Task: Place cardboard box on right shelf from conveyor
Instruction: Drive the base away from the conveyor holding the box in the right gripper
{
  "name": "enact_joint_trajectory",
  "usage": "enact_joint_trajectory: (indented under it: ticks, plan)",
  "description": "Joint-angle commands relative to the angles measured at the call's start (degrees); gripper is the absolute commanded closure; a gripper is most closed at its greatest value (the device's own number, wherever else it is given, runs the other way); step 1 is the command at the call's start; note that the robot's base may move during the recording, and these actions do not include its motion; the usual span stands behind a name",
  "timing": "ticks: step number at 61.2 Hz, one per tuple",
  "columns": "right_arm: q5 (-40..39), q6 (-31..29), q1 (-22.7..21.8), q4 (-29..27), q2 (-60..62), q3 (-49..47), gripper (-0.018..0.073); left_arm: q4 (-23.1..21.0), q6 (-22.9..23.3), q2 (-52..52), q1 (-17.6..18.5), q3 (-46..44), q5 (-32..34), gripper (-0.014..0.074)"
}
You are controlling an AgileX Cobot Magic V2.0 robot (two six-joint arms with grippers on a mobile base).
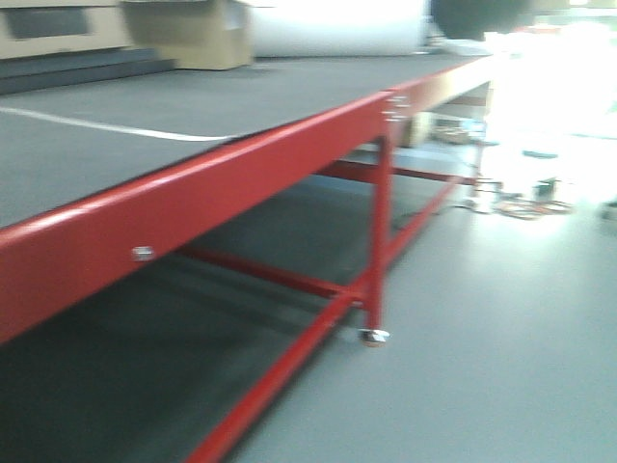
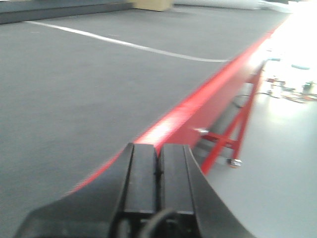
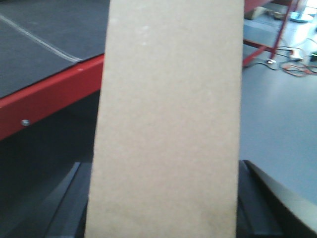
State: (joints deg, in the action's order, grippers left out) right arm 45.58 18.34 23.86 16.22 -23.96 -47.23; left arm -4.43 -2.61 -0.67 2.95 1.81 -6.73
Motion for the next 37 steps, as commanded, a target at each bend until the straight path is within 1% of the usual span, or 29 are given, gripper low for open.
enact_joint_trajectory:
  ticks: [1, 37]
  plan:
    - [-5.30, -0.36, -0.34, 1.81, -0.40, -1.52, 0.0370, -0.34, -0.02, -0.86, 0.52, 0.45, 4.96, 0.0713]
    - [-5.30, -0.36, -0.34, 1.81, -0.40, -1.52, 0.0370, -0.34, -0.02, -0.86, 0.52, 0.45, 4.96, 0.0713]
